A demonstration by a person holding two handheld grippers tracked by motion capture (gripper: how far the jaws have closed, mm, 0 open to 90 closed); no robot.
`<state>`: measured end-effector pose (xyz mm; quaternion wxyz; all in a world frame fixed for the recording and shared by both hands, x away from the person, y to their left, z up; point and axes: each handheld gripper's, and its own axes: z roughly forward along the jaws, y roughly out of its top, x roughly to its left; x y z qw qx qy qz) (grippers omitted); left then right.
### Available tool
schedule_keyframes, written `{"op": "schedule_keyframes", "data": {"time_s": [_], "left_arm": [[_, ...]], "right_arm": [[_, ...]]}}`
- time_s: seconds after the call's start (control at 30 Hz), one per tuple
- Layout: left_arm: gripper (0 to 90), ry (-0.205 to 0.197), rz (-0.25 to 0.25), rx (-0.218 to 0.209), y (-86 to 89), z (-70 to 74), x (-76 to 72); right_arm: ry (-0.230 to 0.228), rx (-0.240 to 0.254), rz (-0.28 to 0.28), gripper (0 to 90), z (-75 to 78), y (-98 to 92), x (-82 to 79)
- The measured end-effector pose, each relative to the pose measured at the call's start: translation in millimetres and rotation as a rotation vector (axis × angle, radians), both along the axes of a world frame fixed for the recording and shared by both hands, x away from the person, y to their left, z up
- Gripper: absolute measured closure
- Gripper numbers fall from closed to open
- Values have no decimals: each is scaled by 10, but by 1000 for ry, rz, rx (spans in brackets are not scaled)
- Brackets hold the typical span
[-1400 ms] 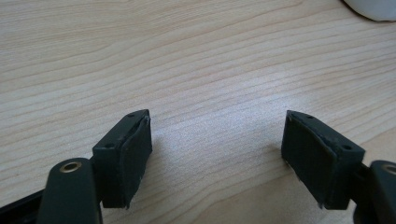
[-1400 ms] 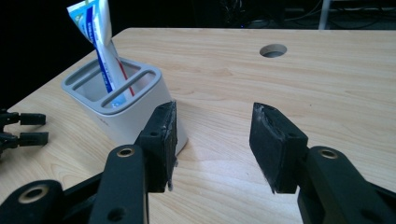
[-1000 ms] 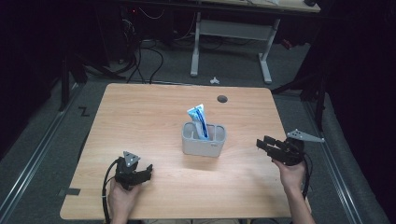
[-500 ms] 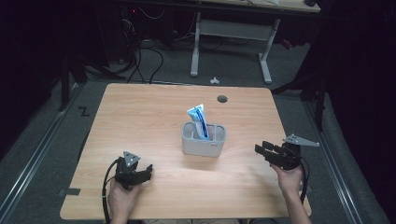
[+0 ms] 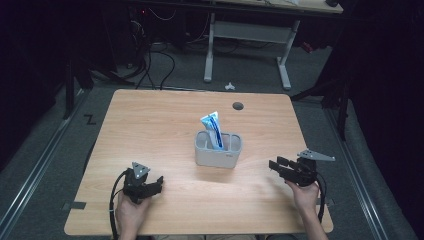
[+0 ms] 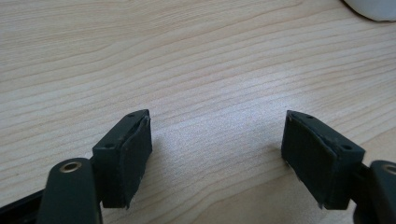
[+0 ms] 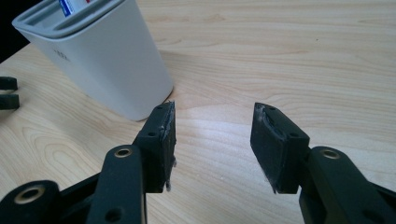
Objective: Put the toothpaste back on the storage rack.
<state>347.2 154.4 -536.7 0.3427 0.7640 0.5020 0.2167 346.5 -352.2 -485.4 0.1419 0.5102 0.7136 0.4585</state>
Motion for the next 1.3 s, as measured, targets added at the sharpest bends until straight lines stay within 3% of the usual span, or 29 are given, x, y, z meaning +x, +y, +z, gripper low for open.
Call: {"op": "schedule_keyframes", "data": {"time_s": [0.27, 0.57, 0.77, 0.87, 1.03, 1.1, 1.3], "left_arm": [[251, 1, 0, 0, 0, 0, 0], [251, 1, -1, 0, 1, 0, 0], [251, 0, -1, 0, 2, 0, -2], [251, 1, -1, 0, 2, 1, -2], [251, 1, -1, 0, 2, 0, -2], [251, 1, -1, 0, 2, 1, -2], [251, 1, 0, 0, 3, 0, -6]], "right_arm": [[21, -63, 8, 493, -74, 104, 11], [39, -97, 3, 496, -207, 189, 29], [50, -187, 0, 489, -318, 261, 44], [37, -249, -1, 480, -383, 305, 34], [35, -276, -12, 468, -433, 330, 26], [18, -315, -15, 463, -448, 362, 13], [-7, -352, -16, 456, -450, 409, -9]]}}
